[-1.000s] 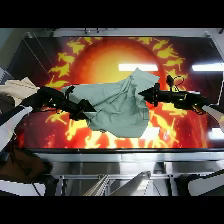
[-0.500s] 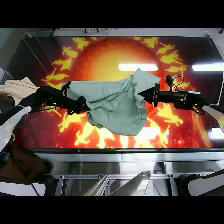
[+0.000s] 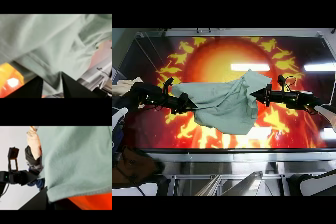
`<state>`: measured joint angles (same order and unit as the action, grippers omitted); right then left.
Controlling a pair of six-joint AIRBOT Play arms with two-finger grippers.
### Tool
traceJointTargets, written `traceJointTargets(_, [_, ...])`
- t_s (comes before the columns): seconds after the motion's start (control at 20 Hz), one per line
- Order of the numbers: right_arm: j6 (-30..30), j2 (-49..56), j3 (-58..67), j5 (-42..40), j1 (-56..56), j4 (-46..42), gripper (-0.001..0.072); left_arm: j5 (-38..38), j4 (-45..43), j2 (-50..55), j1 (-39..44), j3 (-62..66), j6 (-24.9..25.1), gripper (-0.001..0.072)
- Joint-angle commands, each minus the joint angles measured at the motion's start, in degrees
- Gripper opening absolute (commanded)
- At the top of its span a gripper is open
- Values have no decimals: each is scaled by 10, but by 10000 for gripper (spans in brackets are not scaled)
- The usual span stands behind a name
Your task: Fold the shirts.
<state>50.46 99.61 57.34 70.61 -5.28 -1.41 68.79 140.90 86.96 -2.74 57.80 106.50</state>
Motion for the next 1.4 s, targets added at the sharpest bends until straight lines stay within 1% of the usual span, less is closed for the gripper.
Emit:
traceJointTargets(0.0, [-2, 0, 1, -2, 0, -1, 43, 24, 1, -3, -10, -16, 0, 290])
traceJointTargets(0.05, [-2, 0, 1, -2, 0, -2, 40, 26, 1, -3, -14, -16, 0, 289])
traceJointTargets(0.1, [-3, 0, 1, -2, 0, -4, 23, 26, 1, -4, -19, -15, 0, 288])
traceJointTargets(0.15, [-4, 0, 1, -2, 0, -7, 23, 25, 1, -3, -25, -13, 1, 238])
traceJointTargets(0.2, [-4, 0, 1, -2, 0, -10, 23, 22, 1, -3, -32, -13, 1, 63])
traceJointTargets(0.25, [-4, 0, 1, -2, 0, -11, 23, 16, 0, -3, -36, -14, 2, 20])
traceJointTargets(0.4, [-4, 0, 1, -2, 0, -11, 23, 7, 0, -3, -39, -14, 2, 22])
traceJointTargets(0.45, [-4, 0, 1, -2, 0, -11, 23, 8, 0, -3, -38, -16, 2, 35])
traceJointTargets(0.5, [-4, 0, 1, -2, 0, -12, 23, 10, -3, -3, -38, -20, 2, 228])
traceJointTargets(0.55, [-4, 0, 1, -2, 0, -12, 23, 17, -4, -3, -38, -27, 2, 497])
traceJointTargets(0.6, [-4, 0, 1, -2, 0, -12, 23, 28, -4, -3, -42, -33, 2, 720])
traceJointTargets(0.65, [-4, 0, 1, -2, 0, -12, 22, 48, -4, -3, -49, -38, 5, 701])
traceJointTargets(0.7, [-4, 0, 1, -2, 0, -12, 23, 56, -4, -3, -57, -45, 6, 699])
traceJointTargets(0.75, [-4, 0, 1, -2, 0, -12, 23, 42, -3, -3, -65, -56, 6, 698])
traceJointTargets(0.85, [-10, 0, 1, 0, 0, -12, 23, -24, 19, -3, -69, -85, 11, 698])
traceJointTargets(0.95, [-12, 0, 1, -1, 1, -12, 23, -67, 34, -3, -52, -86, 30, 697])
traceJointTargets(1.15, [-12, 0, 1, -1, 1, -12, 23, -99, 31, -1, 4, -43, 30, 697])
traceJointTargets(1.35, [-12, 0, 1, 0, 1, -12, 23, -92, 32, 61, 42, -4, 29, 694])
